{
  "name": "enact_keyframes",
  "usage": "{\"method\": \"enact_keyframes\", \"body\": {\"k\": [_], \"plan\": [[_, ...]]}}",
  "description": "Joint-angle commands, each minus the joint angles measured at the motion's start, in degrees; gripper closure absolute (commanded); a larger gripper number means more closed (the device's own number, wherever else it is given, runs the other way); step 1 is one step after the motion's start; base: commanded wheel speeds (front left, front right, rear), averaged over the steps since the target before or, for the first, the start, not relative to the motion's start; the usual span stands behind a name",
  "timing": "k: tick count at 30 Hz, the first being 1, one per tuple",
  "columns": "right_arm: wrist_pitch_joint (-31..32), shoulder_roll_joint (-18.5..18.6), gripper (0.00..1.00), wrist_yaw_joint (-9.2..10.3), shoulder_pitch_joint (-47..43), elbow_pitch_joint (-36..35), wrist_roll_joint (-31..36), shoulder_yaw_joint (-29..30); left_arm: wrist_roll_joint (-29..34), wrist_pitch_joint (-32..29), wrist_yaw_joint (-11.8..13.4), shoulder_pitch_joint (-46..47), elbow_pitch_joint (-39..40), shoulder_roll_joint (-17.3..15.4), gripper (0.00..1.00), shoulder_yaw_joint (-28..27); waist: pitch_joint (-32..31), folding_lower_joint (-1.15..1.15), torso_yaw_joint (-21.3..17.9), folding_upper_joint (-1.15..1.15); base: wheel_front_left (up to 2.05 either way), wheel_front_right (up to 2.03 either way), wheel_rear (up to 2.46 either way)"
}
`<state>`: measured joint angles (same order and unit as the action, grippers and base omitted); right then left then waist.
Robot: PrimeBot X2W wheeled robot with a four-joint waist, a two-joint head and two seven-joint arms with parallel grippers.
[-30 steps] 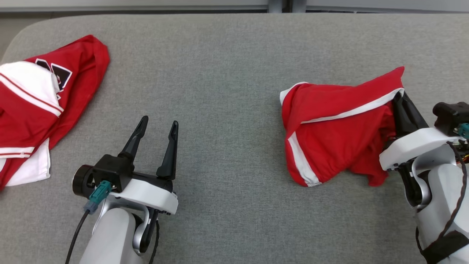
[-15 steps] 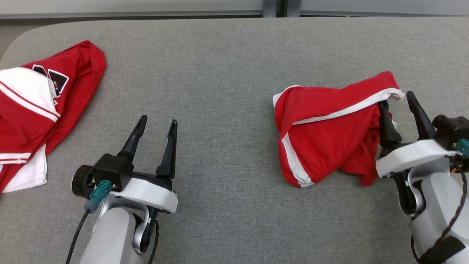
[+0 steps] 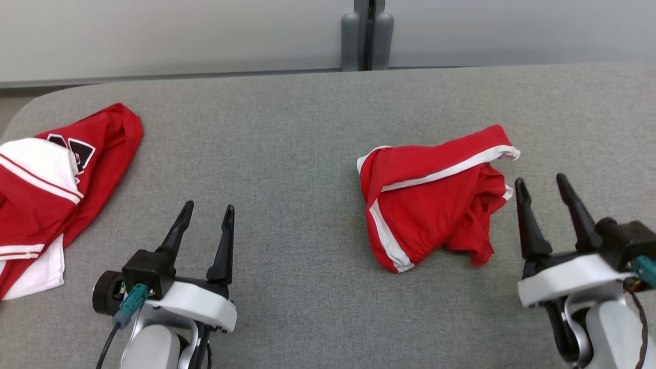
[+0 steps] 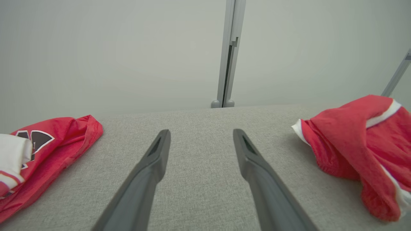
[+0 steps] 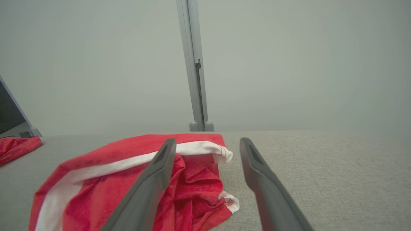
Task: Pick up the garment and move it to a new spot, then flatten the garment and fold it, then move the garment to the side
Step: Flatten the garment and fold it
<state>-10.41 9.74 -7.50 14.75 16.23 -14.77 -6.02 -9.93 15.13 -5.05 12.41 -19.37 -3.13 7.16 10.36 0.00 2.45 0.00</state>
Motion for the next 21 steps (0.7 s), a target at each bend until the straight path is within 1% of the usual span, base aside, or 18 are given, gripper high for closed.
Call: {"method": "enact_keyframes", "body": {"k": [1, 5, 9, 21], "plan": [[0.6, -0.2, 0.00, 0.02, -1.2, -0.8, 0.2, 0.1, 0.4, 0.0, -0.1, -0.7, -0.2, -0.4, 0.00, -0.3, -0.9, 0.00, -0.5, 0.00, 0.00, 0.00, 0.00], [2.6, -1.7, 0.00, 0.02, -5.5, -4.1, 0.9, 0.1, 0.6, 0.0, 0.3, -2.6, -0.4, -0.5, 0.00, -0.7, -2.2, 0.00, -1.1, 0.00, 0.00, 0.00, 0.00], [3.7, -2.7, 0.00, 0.02, -8.1, -5.6, 1.2, 0.2, 0.4, 0.0, 0.5, -4.0, -0.3, -0.5, 0.00, -1.1, -2.9, 0.00, -1.4, 0.00, 0.00, 0.00, 0.00], [5.0, -3.7, 0.00, 0.02, -10.2, -7.2, 1.4, 0.6, 0.6, 0.0, 0.4, -4.5, -0.4, -0.4, 0.00, -0.6, -3.8, 0.00, -1.3, 0.00, 0.00, 0.00, 0.00]]}}
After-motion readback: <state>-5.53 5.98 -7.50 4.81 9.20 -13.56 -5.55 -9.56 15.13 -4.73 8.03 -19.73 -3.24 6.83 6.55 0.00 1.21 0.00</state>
